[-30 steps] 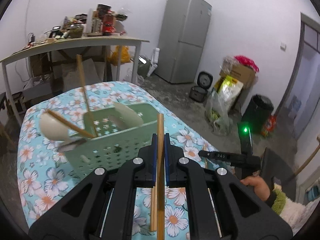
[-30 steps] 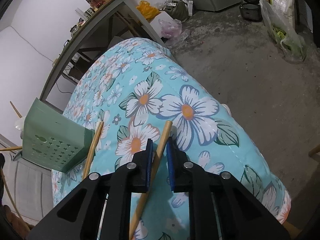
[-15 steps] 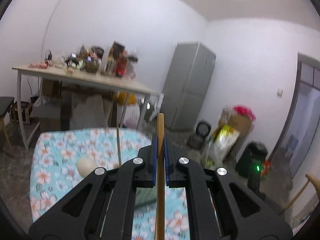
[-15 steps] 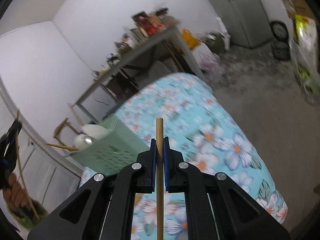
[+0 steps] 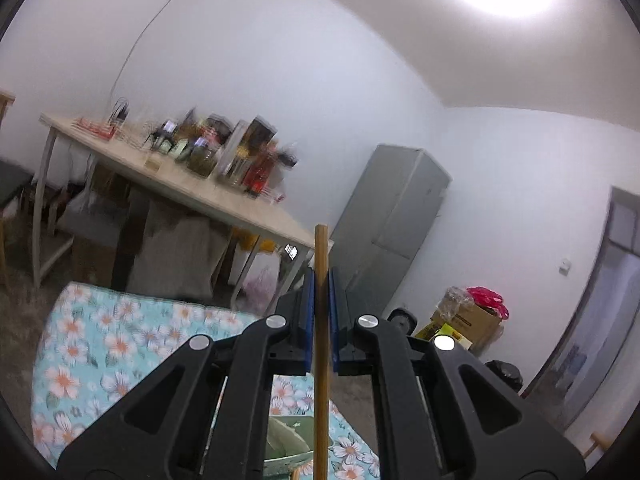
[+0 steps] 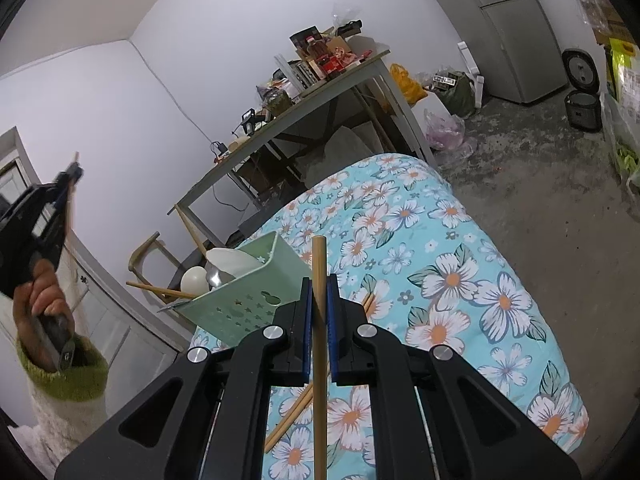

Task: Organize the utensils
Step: 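Lift both held chopsticks up toward the green holder with both grippers, then lower the left gripper's chopstick into the green holder and open it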

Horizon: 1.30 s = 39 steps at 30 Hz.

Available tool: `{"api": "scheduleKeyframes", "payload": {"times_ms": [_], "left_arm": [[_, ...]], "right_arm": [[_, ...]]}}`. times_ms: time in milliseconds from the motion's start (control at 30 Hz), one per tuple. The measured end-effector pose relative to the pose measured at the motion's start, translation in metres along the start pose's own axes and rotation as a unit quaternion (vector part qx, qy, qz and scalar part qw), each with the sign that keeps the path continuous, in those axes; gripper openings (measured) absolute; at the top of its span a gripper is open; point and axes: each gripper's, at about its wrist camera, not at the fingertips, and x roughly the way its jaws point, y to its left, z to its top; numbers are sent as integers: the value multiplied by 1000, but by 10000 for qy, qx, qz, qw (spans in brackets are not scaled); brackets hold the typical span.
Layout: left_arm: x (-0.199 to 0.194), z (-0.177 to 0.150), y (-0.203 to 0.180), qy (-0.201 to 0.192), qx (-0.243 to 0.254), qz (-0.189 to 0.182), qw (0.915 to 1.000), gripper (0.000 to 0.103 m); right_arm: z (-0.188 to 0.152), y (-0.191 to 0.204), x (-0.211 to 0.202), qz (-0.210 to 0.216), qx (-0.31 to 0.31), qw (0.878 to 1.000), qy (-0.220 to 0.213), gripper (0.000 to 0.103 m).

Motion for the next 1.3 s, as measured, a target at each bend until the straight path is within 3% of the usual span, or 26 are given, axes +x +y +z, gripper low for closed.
{"api": "scheduleKeyframes", "payload": {"times_ms": [67,200,500,800,1300], "left_arm": [[16,2,12,334,-203,140,9991,6],[29,0,27,560,-322,336,9973,6],[20,11,6,267,231,351,9988,6],[-17,27,-18,-455,825,632,9935,6],[21,-15,3,132,926,980,9908,6]], "right_arm": [[-1,-5,1,-1,58,10000,11,7],[-2,-10,5,7,139,9999,48,7],[-2,-14,7,37,183,9998,50,7],[-4,-16,8,56,216,9997,83,7],[-5,-11,8,66,167,9998,122,7]]}}
